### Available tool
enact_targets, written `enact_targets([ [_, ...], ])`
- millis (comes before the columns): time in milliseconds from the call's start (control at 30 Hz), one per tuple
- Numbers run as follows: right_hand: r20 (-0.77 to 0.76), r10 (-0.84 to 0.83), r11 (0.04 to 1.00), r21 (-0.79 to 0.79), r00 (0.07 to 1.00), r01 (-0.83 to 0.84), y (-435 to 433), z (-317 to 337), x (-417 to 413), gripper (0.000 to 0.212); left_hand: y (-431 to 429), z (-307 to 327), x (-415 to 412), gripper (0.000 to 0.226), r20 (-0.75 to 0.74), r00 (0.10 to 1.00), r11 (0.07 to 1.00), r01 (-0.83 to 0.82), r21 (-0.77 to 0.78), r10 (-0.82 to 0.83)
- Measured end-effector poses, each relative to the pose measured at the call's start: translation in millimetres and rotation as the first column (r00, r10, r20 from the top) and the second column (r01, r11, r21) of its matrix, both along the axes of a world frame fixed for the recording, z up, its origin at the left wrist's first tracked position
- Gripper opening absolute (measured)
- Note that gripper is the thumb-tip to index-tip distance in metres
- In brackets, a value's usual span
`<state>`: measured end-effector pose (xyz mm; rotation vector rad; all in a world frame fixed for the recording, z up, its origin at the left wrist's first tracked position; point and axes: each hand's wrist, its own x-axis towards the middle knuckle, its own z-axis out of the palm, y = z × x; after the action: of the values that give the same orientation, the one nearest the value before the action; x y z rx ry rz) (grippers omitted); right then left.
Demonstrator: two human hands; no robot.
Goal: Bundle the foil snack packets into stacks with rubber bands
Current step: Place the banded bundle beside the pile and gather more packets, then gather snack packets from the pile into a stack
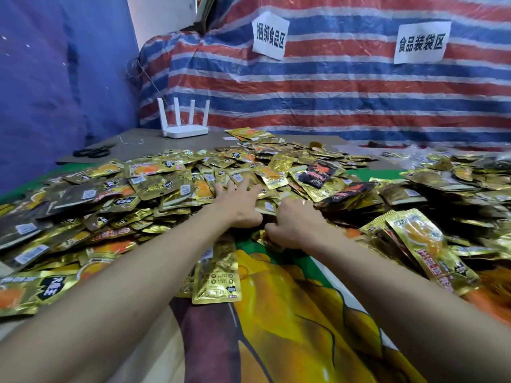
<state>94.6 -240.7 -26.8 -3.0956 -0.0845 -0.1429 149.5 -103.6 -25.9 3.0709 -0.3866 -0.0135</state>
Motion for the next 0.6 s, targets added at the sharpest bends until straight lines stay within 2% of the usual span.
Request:
enact_targets([
  [100,0.070,0.012,0.999,-0.040,0.998,-0.009,1,-5,-3,0.040,-2,5,-1,0.078,0.007,1.000,0.995,-0.004,-0.103,0.004],
  [200,0.107,-0.014,1.000,0.007,0.994,0.014,-3,-10,-1,0.037,5,16,-4,0.069,0.011,1.000,0.967,0.002,-0.255,0.001],
  [333,0.102,-0.079,0.997,0.026,0.992,0.077,-3,-12,7,0.035,7,5,-3,0.053,0.150,0.986,0.979,-0.039,-0.201,0.070],
  [433,0.061,-0.097,0.991,0.096,0.993,0.091,-5,-15,8,0.030,12,-3,1,0.049,0.217,0.971,0.961,-0.038,-0.273,0.100],
  [533,0.077,-0.034,0.994,0.110,0.996,0.025,-11,-16,4,0.030,14,-5,0,0.049,0.295,0.953,0.964,0.014,-0.266,0.068],
  [600,0.148,0.011,0.993,0.118,0.989,-0.029,-14,-12,-1,0.018,16,-1,-1,0.051,0.301,0.950,0.949,0.012,-0.316,0.088],
])
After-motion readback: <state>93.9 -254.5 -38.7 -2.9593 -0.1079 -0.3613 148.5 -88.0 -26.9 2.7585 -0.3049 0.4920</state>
